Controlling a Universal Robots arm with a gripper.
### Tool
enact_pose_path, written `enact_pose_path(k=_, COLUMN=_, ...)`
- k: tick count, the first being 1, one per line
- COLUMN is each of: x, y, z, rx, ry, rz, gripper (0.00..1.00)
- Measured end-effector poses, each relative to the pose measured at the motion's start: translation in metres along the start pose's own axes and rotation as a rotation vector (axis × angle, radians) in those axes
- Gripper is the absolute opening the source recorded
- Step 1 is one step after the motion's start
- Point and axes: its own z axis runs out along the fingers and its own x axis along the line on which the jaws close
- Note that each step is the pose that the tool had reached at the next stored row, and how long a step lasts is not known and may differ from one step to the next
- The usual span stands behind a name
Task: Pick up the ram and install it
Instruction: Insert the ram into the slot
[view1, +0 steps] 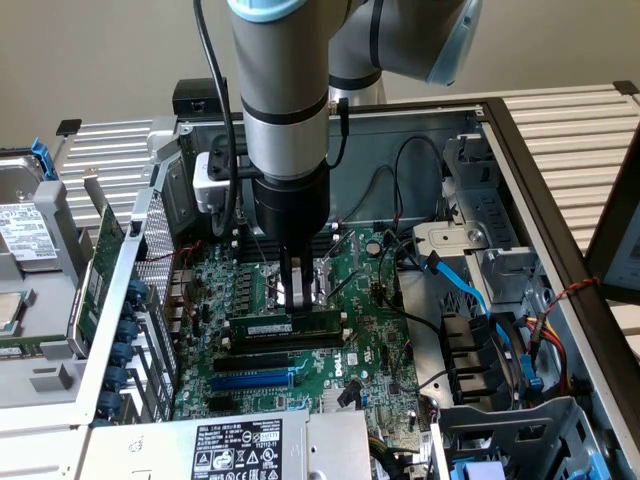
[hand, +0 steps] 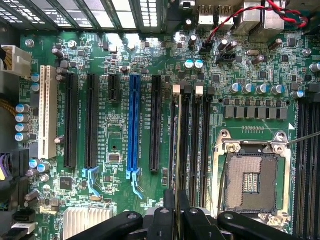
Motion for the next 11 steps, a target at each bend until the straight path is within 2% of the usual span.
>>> enact_pose_path(k=7, x=0.0000, y=0.0004, z=0.0005, rx=0.0054, ry=-0.0001, rz=0.000, gripper=0.14)
enact_pose_path(k=11, x=0.0000, y=0.0015, z=0.0008, rx=0.0066, ry=-0.0001, rz=0.000, gripper=0.14)
